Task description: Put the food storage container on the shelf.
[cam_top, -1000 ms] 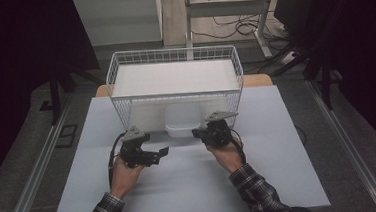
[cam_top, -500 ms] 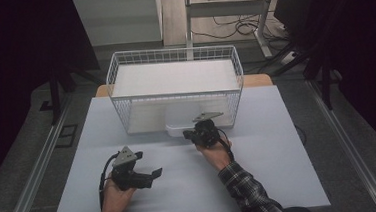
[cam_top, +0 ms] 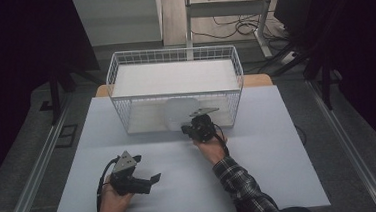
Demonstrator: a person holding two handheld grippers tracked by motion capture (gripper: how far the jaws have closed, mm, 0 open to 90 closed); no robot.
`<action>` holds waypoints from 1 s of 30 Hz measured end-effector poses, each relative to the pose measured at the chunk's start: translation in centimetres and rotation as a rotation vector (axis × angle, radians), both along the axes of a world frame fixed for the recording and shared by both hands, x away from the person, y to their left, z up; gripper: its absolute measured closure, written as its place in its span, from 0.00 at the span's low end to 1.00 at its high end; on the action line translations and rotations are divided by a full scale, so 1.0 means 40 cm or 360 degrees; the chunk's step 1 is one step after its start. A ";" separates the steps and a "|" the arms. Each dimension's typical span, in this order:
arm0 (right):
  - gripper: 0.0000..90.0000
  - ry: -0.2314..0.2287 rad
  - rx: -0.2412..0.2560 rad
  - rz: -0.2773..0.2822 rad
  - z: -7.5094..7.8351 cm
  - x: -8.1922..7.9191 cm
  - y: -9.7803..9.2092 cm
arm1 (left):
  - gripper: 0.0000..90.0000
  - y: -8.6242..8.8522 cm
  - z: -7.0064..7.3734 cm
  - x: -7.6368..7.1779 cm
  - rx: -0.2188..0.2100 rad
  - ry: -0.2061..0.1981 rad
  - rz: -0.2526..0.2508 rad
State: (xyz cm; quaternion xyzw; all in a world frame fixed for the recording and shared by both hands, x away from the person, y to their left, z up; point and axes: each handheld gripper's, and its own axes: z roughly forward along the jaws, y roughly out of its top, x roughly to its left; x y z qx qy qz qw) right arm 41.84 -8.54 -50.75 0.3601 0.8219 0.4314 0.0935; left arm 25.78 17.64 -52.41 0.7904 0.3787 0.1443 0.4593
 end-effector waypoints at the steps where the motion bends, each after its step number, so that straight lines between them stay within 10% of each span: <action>1: 0.99 0.0002 -0.0005 -0.0010 0.000 0.002 0.000 | 0.02 0.000 0.000 0.000 -0.0001 -0.0002 0.0000; 18: 0.99 -0.0003 -0.0013 -0.0062 0.000 0.027 -0.002 | 0.02 0.006 0.000 0.001 -0.0007 -0.0022 0.0008; 30: 0.75 -0.0002 0.0014 -0.0016 0.026 -0.007 -0.020 | 0.03 0.011 -0.003 0.004 -0.0029 -0.0013 -0.0012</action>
